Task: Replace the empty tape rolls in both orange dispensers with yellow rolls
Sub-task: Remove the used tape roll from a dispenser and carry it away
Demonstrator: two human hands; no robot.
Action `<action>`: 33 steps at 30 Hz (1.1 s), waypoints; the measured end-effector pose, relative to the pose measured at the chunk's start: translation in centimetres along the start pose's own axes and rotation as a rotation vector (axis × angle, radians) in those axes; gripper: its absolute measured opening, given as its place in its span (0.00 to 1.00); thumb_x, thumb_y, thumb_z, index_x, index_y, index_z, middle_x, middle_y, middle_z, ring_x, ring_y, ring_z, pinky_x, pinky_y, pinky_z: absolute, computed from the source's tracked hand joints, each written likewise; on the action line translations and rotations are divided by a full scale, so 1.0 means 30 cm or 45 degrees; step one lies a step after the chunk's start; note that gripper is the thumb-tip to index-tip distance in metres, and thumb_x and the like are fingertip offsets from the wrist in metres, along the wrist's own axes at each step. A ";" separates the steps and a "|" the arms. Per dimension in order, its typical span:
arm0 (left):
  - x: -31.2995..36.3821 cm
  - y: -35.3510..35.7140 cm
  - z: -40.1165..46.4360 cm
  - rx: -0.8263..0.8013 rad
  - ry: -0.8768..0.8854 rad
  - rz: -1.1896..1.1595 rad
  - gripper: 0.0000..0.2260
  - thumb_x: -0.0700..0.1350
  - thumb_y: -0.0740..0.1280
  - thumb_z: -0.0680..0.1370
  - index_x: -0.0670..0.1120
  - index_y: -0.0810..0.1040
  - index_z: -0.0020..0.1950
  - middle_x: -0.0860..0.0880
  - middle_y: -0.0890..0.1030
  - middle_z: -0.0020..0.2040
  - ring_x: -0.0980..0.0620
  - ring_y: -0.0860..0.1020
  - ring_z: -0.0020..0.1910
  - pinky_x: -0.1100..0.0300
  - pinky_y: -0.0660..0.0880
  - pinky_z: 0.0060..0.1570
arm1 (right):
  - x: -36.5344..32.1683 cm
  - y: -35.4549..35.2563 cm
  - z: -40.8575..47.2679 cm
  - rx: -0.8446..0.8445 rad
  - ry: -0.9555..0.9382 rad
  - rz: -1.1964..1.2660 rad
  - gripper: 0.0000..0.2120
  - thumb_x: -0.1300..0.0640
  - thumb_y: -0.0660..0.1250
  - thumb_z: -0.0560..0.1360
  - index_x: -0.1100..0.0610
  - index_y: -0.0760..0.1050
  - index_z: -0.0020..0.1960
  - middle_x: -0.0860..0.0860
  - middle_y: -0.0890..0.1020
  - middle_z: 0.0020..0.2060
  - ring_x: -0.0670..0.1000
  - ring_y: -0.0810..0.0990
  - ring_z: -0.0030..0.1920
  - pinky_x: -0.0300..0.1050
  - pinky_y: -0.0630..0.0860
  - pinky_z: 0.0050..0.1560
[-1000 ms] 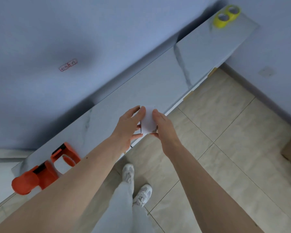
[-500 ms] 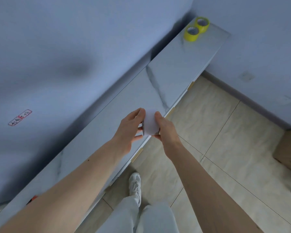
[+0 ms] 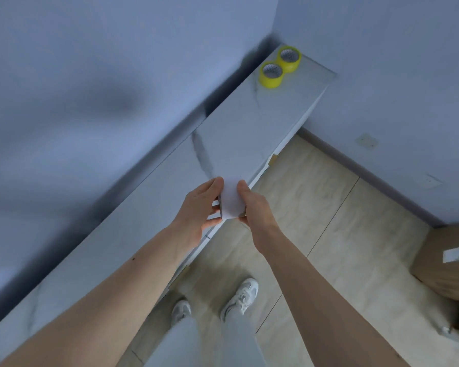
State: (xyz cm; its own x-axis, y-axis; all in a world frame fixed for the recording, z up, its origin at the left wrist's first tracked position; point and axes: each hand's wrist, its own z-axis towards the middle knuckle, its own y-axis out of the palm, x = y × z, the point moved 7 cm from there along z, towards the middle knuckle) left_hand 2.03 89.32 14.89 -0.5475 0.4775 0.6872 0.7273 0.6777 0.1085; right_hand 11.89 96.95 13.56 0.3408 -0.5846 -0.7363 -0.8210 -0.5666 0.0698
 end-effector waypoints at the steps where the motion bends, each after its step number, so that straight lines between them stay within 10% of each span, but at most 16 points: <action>1: 0.018 0.035 0.022 0.010 0.006 -0.006 0.12 0.55 0.65 0.81 0.52 0.81 0.60 0.50 0.85 0.54 0.47 0.84 0.53 0.56 0.80 0.47 | -0.028 -0.030 0.025 -0.009 -0.003 -0.008 0.16 0.45 0.57 0.83 0.54 0.77 0.56 0.53 0.81 0.53 0.53 0.80 0.55 0.48 0.78 0.58; 33: 0.646 0.695 0.804 0.312 -0.010 -0.036 0.10 0.59 0.65 0.79 0.56 0.80 0.52 0.50 0.83 0.57 0.50 0.80 0.58 0.47 0.75 0.63 | -0.763 -0.562 0.974 -0.150 0.103 -0.268 0.24 0.43 0.58 0.80 0.59 0.77 0.64 0.57 0.81 0.60 0.57 0.80 0.60 0.56 0.77 0.63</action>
State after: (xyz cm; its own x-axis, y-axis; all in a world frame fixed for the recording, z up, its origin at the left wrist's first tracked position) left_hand -3.40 126.20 13.15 -0.5702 0.4598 0.6807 0.5900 0.8058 -0.0501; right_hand 4.54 136.84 9.57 0.5377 -0.4885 -0.6872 -0.6708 -0.7416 0.0023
